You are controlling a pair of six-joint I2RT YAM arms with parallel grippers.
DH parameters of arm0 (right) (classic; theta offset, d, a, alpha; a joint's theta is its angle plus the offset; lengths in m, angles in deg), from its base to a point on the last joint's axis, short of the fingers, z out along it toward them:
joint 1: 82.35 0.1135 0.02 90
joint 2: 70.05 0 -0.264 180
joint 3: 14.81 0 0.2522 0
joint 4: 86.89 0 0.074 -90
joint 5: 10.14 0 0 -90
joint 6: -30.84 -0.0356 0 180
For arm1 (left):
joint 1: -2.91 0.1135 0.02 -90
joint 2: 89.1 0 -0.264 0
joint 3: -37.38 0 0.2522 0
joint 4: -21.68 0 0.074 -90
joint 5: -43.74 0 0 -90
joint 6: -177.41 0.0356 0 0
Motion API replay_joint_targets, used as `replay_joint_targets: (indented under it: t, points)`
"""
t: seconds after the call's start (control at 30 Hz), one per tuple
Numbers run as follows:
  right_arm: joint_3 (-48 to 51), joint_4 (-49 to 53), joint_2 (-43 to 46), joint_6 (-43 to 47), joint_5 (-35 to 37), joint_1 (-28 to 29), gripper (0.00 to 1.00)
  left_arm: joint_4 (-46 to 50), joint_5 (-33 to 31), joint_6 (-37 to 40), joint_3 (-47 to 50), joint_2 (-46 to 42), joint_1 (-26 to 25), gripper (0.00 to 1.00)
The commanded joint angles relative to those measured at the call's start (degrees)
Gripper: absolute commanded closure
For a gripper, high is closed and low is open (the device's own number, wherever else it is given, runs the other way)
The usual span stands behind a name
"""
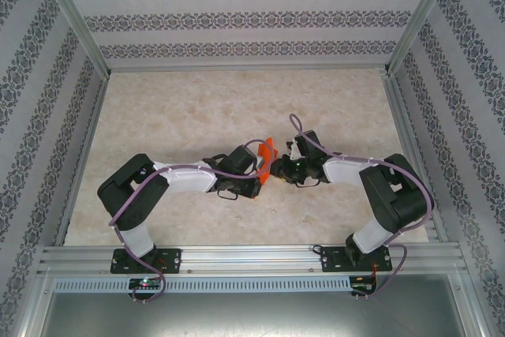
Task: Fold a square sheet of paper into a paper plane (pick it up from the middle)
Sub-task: Fold the wing for the fifth time at the center of the table.
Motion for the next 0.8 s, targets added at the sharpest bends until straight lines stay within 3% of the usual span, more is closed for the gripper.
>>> replay_joint_targets:
  t: [0.0,0.37,0.77]
  points:
    - [-2.2,-3.6,-2.4,-0.5,-1.7,0.6,0.77,5.0,-6.0,1.1,3.1,1.8,0.1,0.83]
    - [-4.0,-6.5,-4.6,-1.0,-3.1,0.8,0.93,4.8,-5.7,1.3,3.1,2.2,0.0,0.83]
    - [-7.2,-4.4,-7.9,1.3,-2.5,0.9,0.96,4.3,-5.7,1.3,4.1,2.1,0.0,0.82]
